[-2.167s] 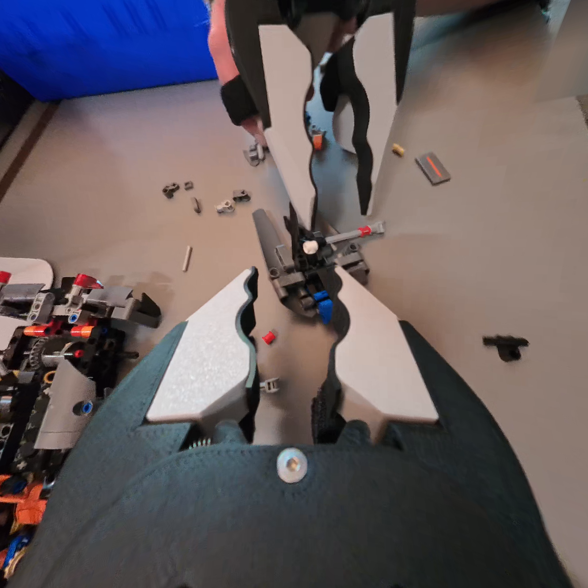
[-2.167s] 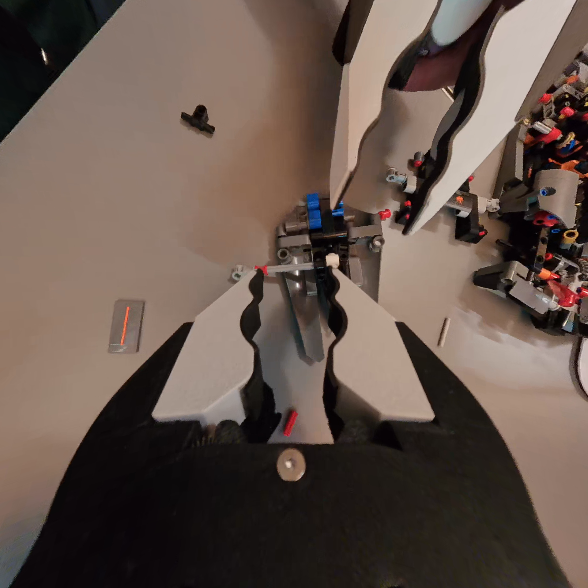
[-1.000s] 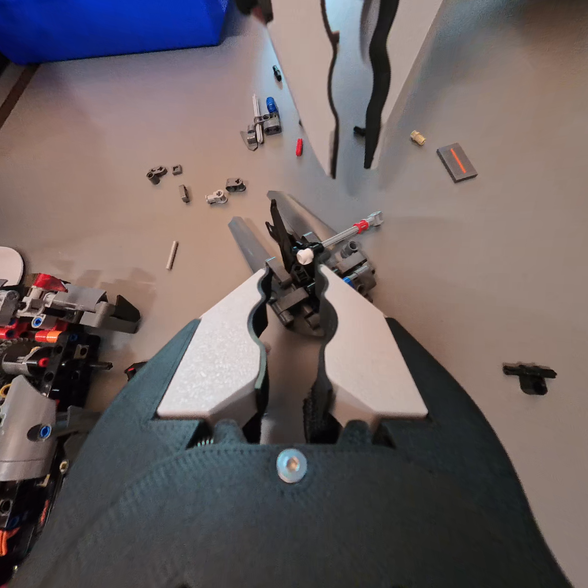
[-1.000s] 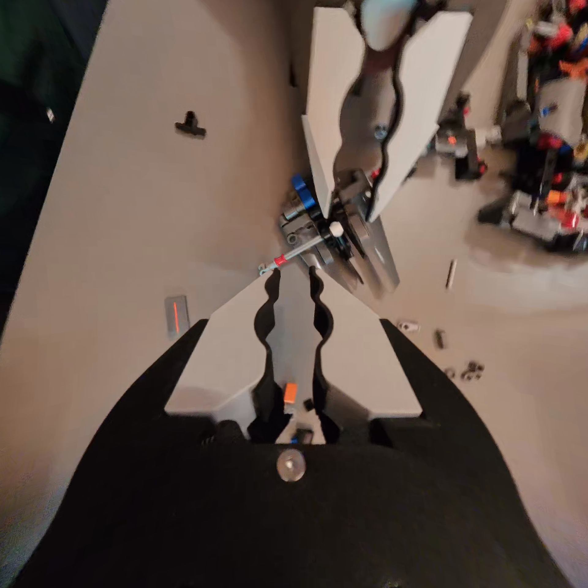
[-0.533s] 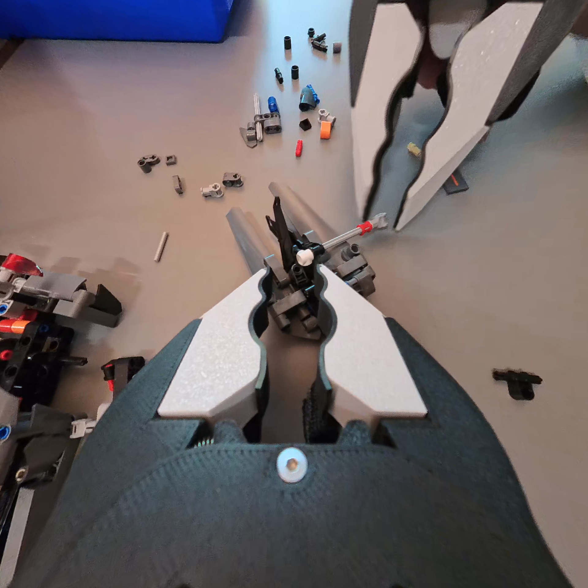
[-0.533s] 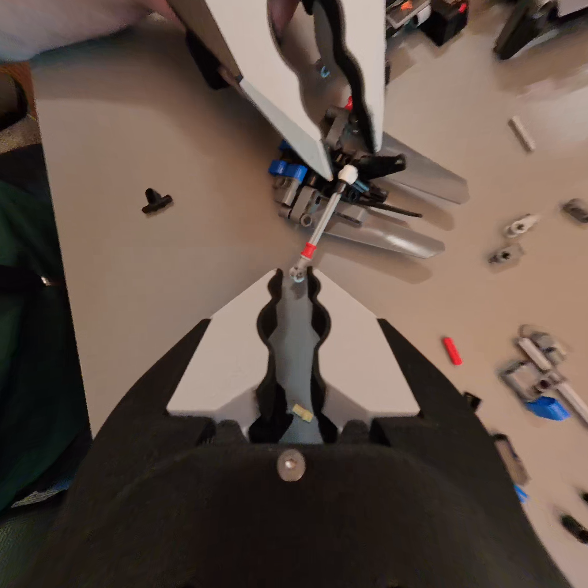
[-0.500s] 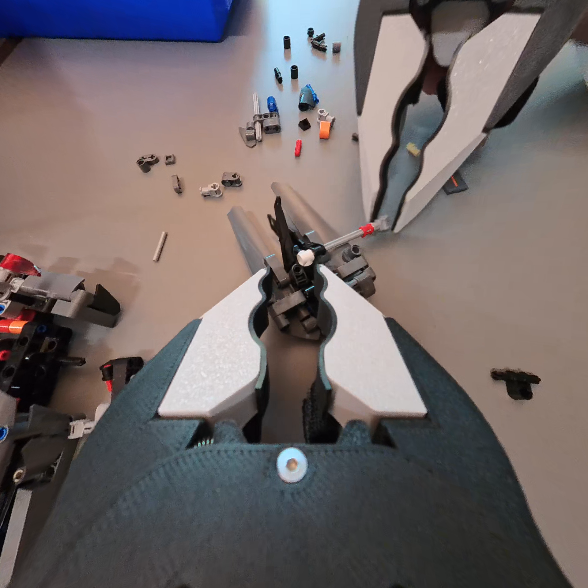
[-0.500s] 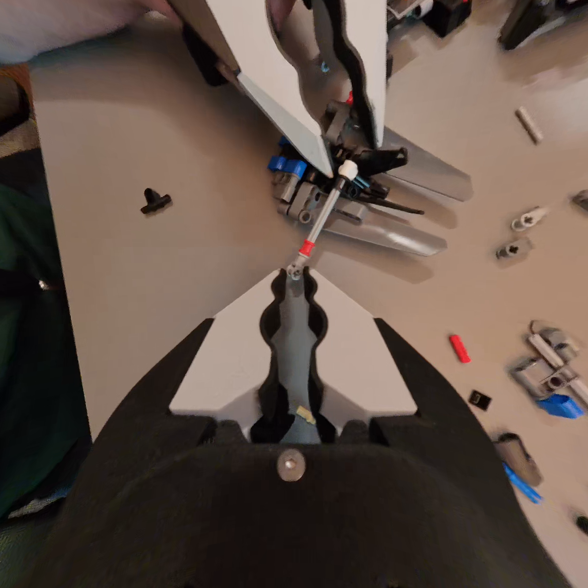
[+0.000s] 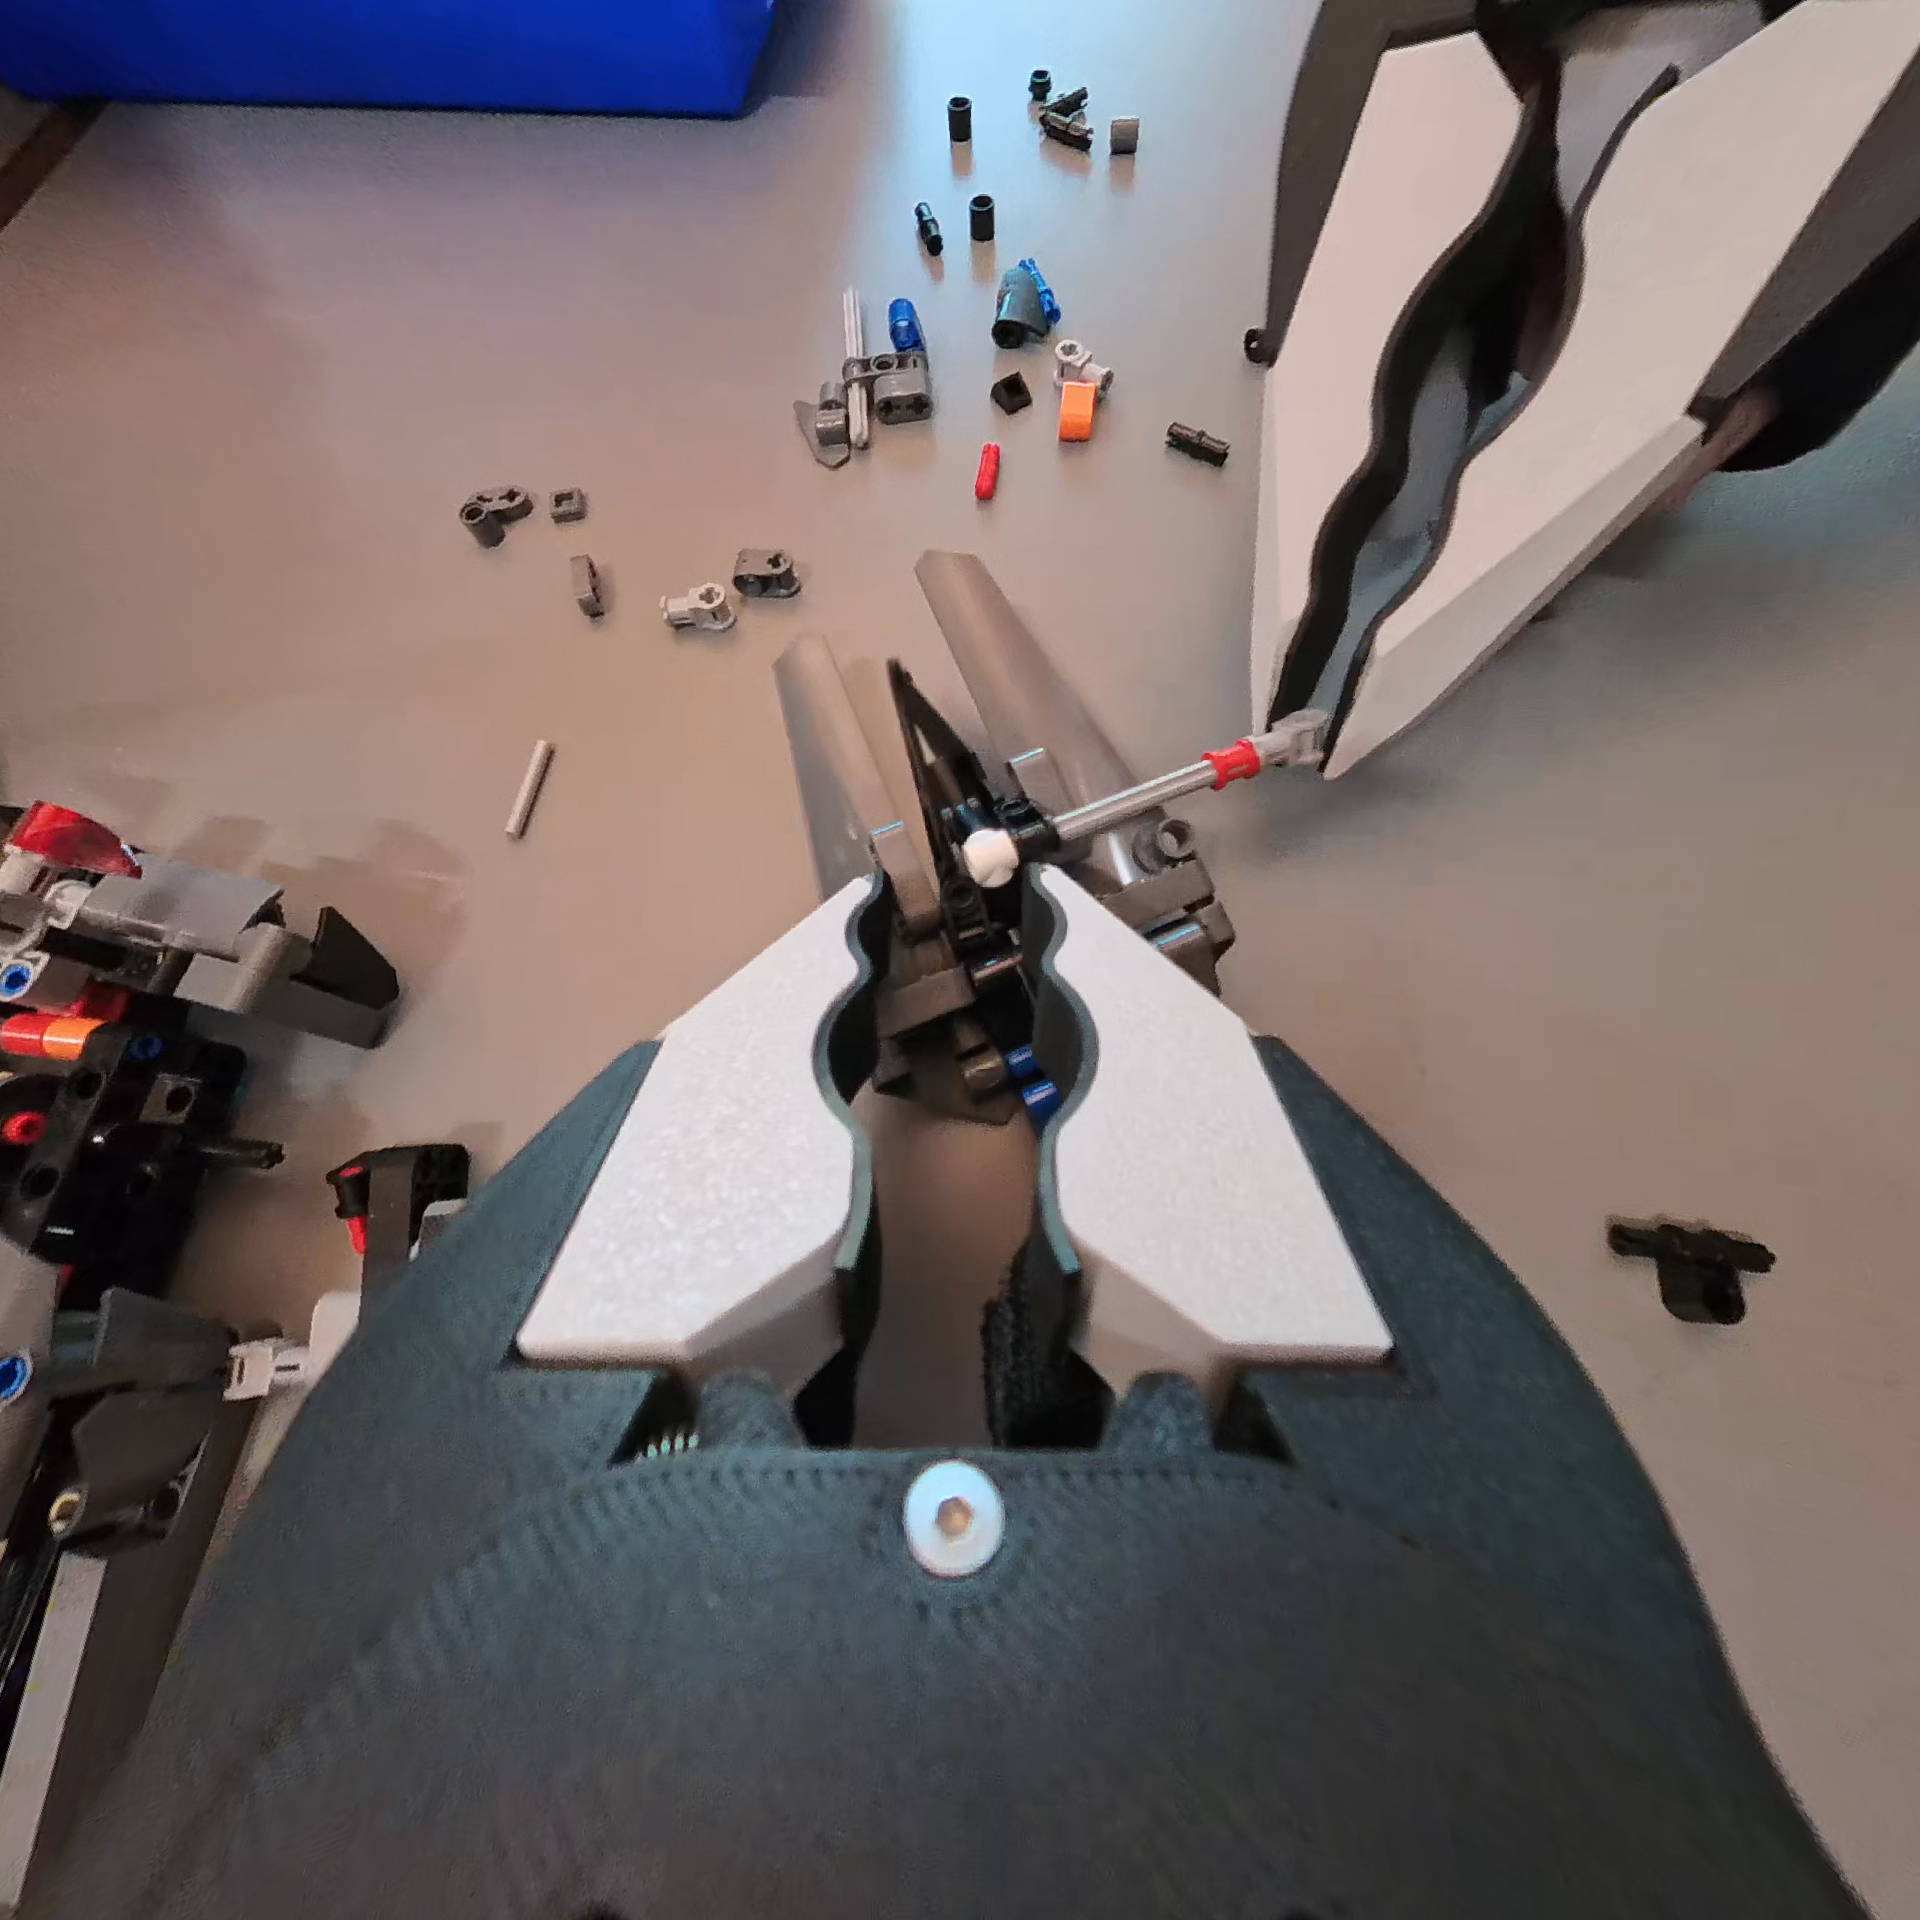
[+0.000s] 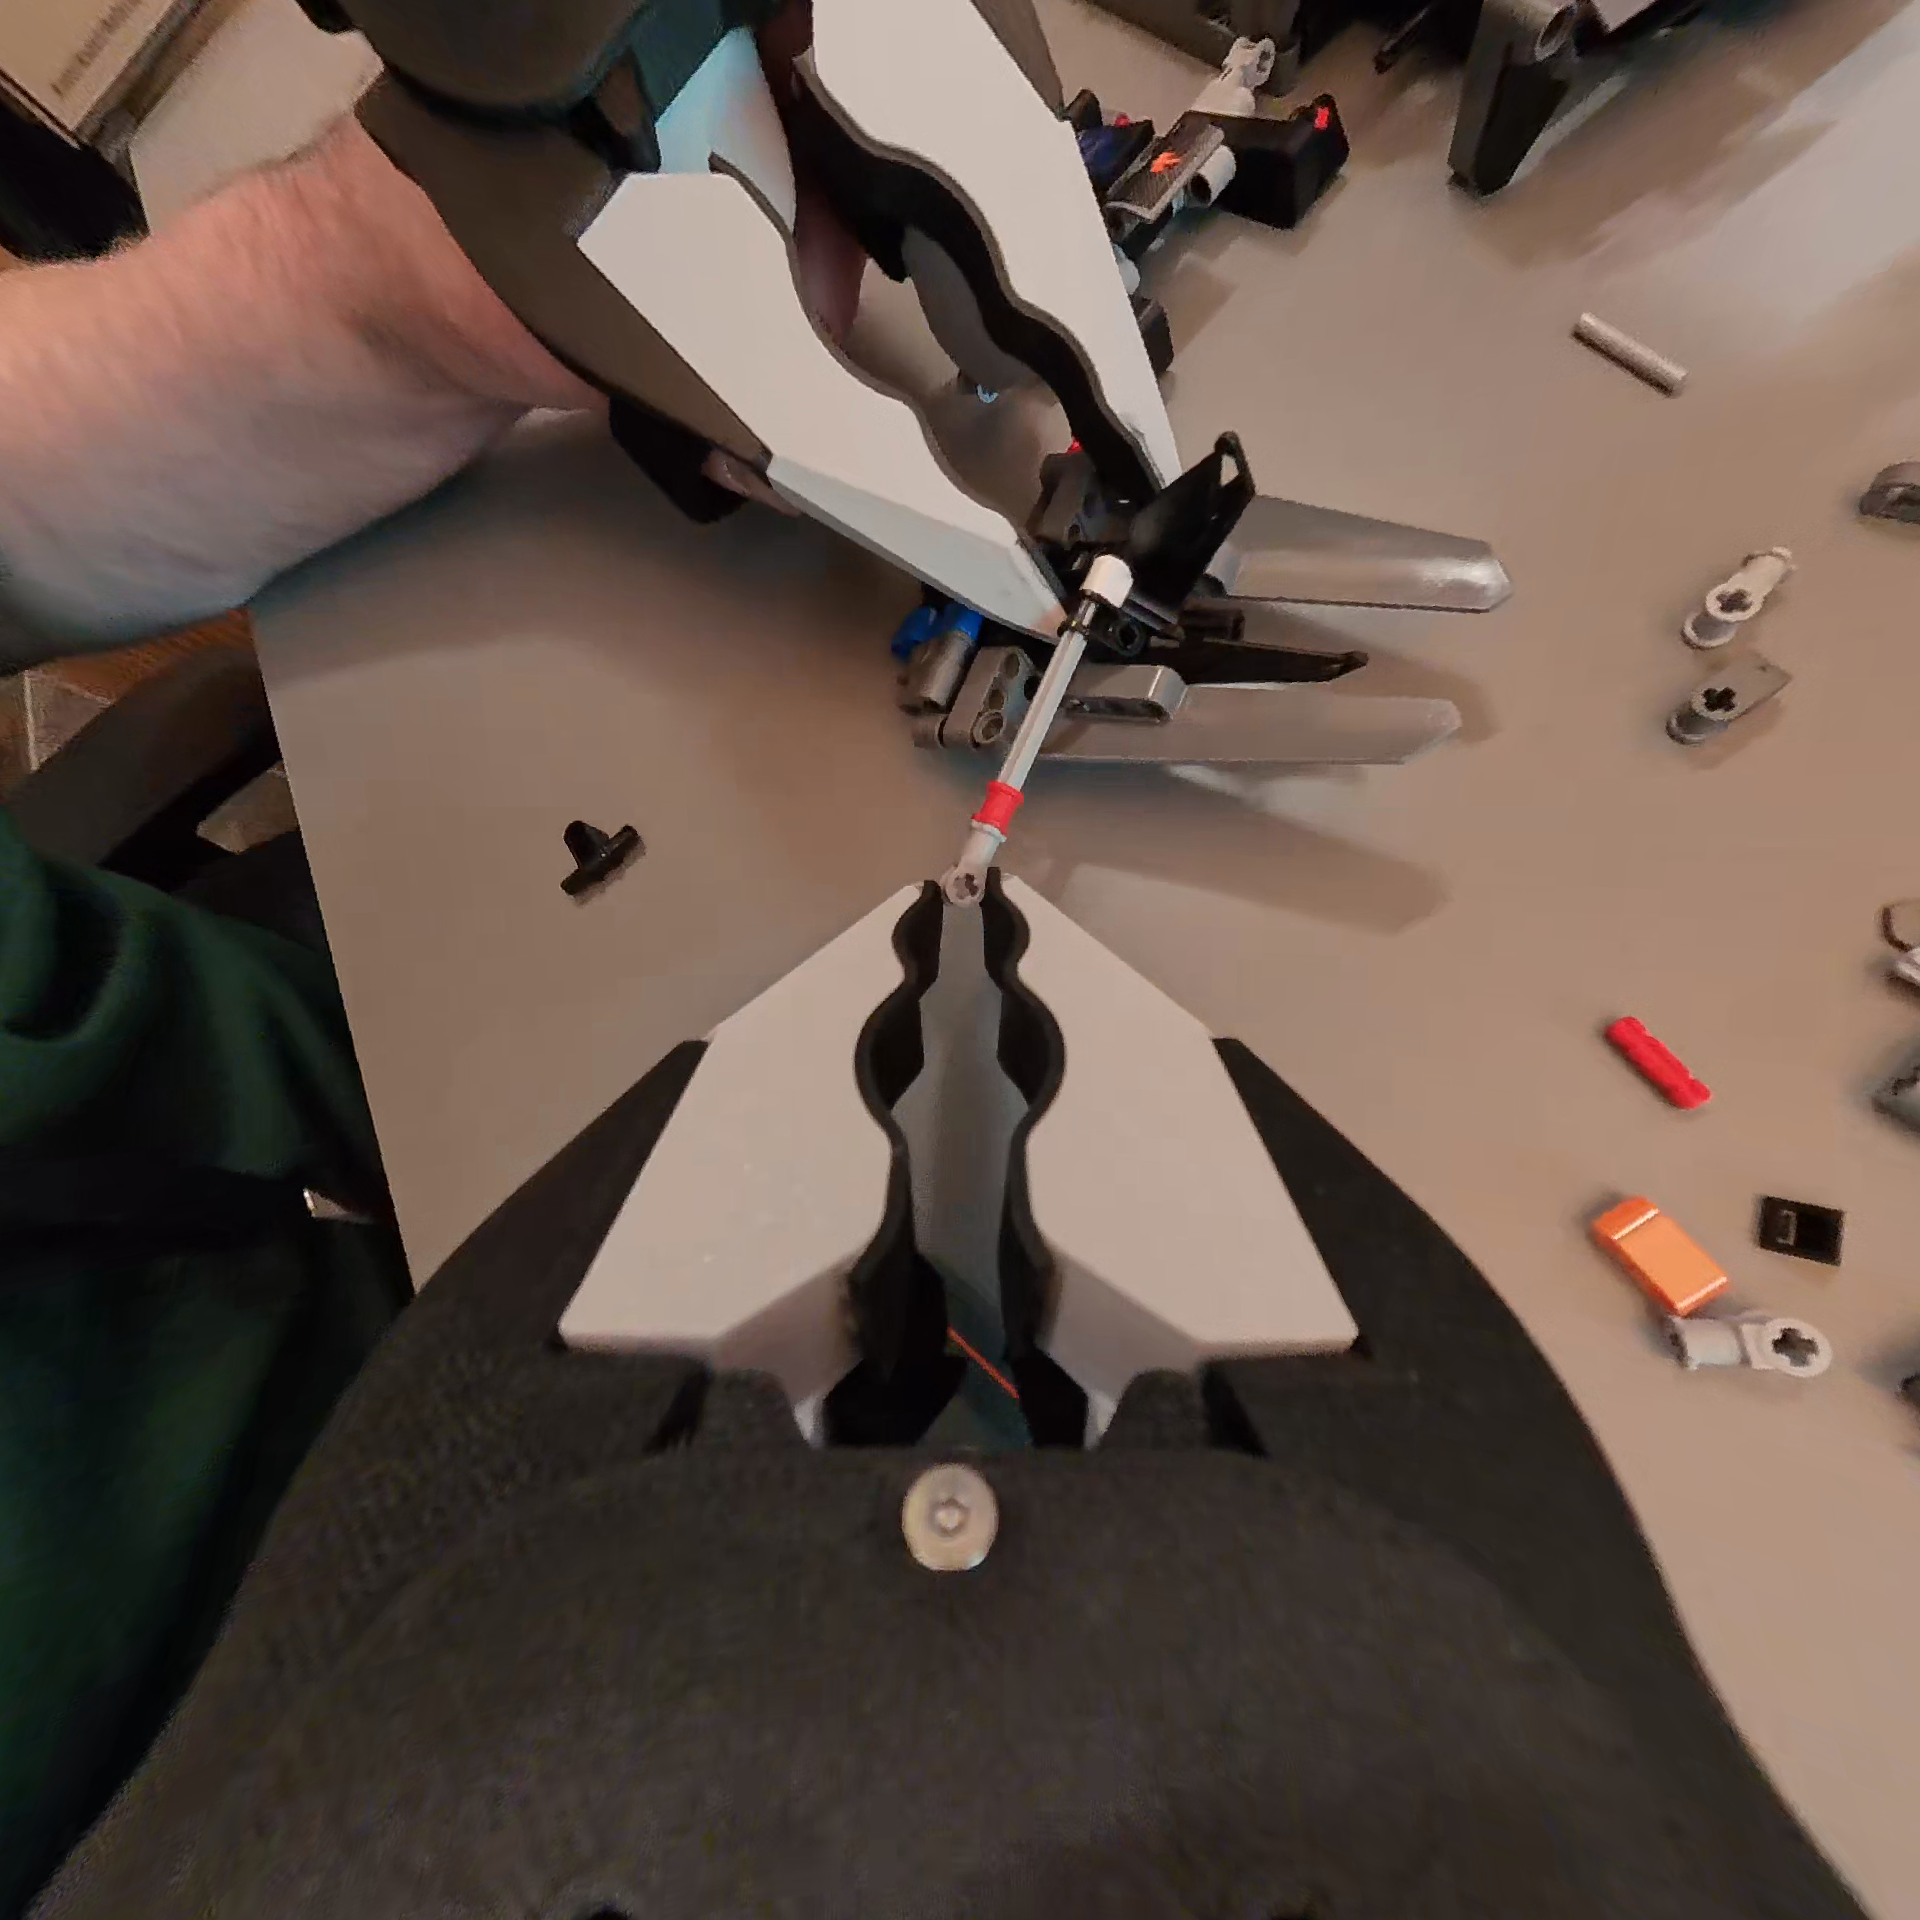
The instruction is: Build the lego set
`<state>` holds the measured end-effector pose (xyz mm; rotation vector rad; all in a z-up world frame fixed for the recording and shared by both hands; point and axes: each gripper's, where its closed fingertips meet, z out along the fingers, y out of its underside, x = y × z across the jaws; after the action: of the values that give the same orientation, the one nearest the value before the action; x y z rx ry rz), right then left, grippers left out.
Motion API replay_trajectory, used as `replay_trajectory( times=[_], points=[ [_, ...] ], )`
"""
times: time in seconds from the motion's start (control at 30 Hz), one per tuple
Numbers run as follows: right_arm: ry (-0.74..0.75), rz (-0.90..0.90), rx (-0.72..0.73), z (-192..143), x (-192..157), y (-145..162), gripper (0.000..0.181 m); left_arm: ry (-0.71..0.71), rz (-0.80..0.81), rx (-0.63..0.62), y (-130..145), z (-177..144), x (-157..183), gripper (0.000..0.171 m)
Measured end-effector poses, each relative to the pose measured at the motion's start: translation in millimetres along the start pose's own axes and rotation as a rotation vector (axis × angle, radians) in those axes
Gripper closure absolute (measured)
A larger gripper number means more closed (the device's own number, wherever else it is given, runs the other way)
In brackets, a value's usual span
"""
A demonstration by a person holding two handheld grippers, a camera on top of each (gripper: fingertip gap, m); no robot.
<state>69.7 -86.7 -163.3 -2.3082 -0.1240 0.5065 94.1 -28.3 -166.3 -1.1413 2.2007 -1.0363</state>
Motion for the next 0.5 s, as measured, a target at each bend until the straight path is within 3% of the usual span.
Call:
replay_trajectory(
  times=[0.5],
  points=[
    [0.060, 0.109, 0.025, -1.9, 7.5, 6.5, 0.178, -0.009, -0.017, 0.038, -5.3, -4.2, 1.3, 0.149]
  ],
)
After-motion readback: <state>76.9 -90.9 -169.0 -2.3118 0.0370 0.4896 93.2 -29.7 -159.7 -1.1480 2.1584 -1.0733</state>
